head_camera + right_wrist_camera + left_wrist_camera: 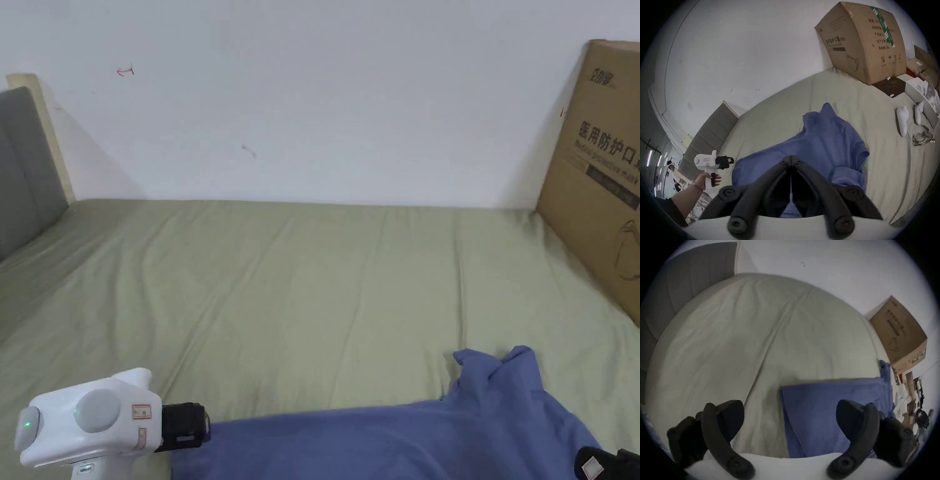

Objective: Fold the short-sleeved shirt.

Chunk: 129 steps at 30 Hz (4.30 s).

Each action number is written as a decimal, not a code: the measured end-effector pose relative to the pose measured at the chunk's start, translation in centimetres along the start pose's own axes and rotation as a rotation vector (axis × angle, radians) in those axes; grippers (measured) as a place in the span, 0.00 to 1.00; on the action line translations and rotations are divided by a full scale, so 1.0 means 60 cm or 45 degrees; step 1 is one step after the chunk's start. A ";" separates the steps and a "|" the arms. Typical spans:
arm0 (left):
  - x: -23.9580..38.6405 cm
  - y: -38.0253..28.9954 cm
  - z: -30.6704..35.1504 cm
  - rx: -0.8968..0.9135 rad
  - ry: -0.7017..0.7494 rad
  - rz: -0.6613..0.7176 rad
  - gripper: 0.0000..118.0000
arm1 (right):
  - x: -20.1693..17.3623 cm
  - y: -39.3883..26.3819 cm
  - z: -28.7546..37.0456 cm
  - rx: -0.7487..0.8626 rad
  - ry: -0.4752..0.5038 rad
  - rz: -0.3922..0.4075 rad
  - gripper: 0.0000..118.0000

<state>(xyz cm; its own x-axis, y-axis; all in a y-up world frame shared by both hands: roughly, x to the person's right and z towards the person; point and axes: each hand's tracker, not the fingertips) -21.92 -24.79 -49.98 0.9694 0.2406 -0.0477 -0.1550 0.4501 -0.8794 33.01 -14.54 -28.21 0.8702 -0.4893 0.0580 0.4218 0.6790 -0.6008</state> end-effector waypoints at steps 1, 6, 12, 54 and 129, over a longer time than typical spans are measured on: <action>0.000 0.001 -0.021 -0.016 0.021 -0.026 0.98 | 0.004 -0.003 -0.008 -0.019 -0.013 -0.001 0.00; 0.024 -0.016 -0.086 -0.113 0.135 -0.220 1.00 | 0.026 -0.006 -0.041 -0.068 -0.052 -0.001 0.00; 0.045 -0.022 0.002 0.092 0.083 -0.367 0.00 | 0.065 0.071 -0.105 -0.099 -0.121 0.149 0.00; 0.133 0.064 0.472 0.594 -0.122 -0.393 0.01 | -0.054 0.384 0.138 0.198 -0.167 0.356 0.00; -0.061 -0.381 0.271 -0.023 -0.176 -0.213 0.06 | 0.176 -0.194 0.159 -0.519 -0.371 0.301 0.02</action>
<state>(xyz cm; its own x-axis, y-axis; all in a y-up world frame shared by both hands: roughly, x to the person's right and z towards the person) -24.99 -21.97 -22.01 0.9459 0.2799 0.1641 0.0107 0.4787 -0.8779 39.73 -22.38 -13.00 0.9881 -0.1385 0.0673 0.1240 0.4567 -0.8809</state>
